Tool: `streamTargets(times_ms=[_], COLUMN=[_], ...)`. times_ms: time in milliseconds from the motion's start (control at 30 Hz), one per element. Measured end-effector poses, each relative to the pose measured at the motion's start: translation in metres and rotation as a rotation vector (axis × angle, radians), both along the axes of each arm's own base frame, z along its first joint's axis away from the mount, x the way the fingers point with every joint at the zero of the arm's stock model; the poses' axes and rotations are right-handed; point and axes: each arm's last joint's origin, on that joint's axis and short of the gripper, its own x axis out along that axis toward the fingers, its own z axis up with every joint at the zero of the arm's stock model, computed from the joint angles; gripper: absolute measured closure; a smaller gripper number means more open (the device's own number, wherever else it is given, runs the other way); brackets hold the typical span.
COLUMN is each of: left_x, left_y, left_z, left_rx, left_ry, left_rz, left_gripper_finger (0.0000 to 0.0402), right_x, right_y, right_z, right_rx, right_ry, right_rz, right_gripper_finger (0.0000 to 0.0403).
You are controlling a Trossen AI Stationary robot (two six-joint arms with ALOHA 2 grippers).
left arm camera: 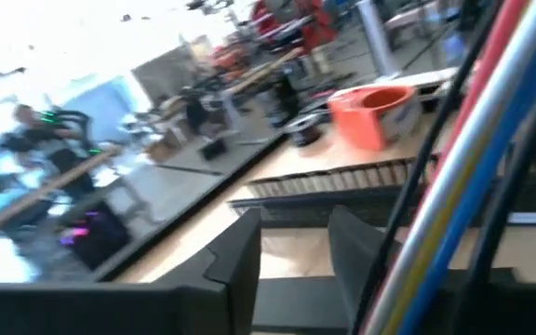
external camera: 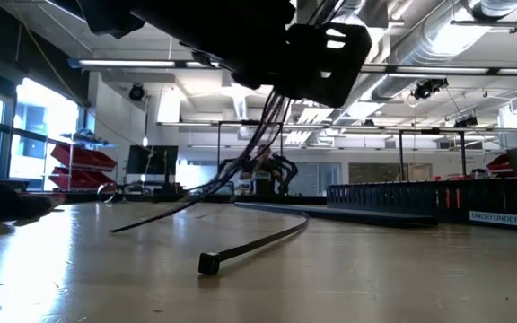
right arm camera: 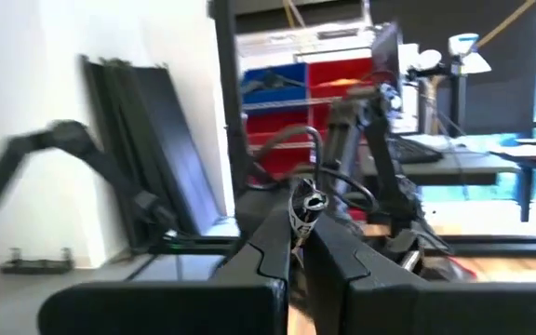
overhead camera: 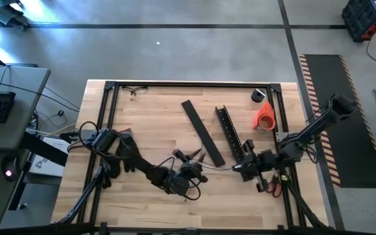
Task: Ziptie cables
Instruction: Wrap the black zip tie on the cables
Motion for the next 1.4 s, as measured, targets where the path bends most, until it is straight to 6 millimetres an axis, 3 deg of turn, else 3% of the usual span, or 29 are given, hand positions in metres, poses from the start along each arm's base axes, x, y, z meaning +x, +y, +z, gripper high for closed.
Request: streamTargets(times_ms=[300, 467, 633, 733, 867, 1133, 1267, 1400], left_x=[-0.01, -0.027, -0.045, -0.054, -0.069, -0.089, -0.093, -0.094], left_y=[-0.008, -0.001, 0.013, 0.036, 0.054, 0.048, 0.038, 0.026], left_z=[0.015, 0.028, 0.052, 0.062, 0.051, 0.044, 0.037, 0.017], left_rx=[0.104, 0.102, -0.018, -0.267, -0.44, -0.625, -0.705, -0.762], left_ry=[0.098, 0.119, 0.231, 0.359, 0.57, 0.771, 0.865, 0.967], left_rz=[0.101, 0.063, -0.127, -0.186, -0.136, -0.136, -0.181, -0.201], left_gripper_finger=[0.0395, 0.04, 0.0401, 0.0401, 0.0401, 0.0402, 0.0401, 0.0401], right_x=[-0.034, -0.047, -0.051, -0.047, -0.034, 0.004, 0.012, 0.015], right_y=[0.01, 0.014, 0.015, 0.015, 0.015, 0.016, 0.019, 0.024], right_z=[0.008, 0.009, 0.006, -0.001, -0.018, -0.064, -0.081, -0.096], right_rx=[-0.023, -0.034, -0.04, -0.04, -0.031, 0.053, 0.087, 0.123], right_ry=[0.046, 0.067, 0.101, 0.146, 0.232, 0.413, 0.492, 0.57], right_rz=[-0.024, -0.055, -0.132, -0.163, -0.214, -0.268, -0.218, -0.171], right_gripper_finger=[0.0403, 0.0403, 0.0403, 0.0403, 0.0403, 0.0403, 0.0403, 0.0403])
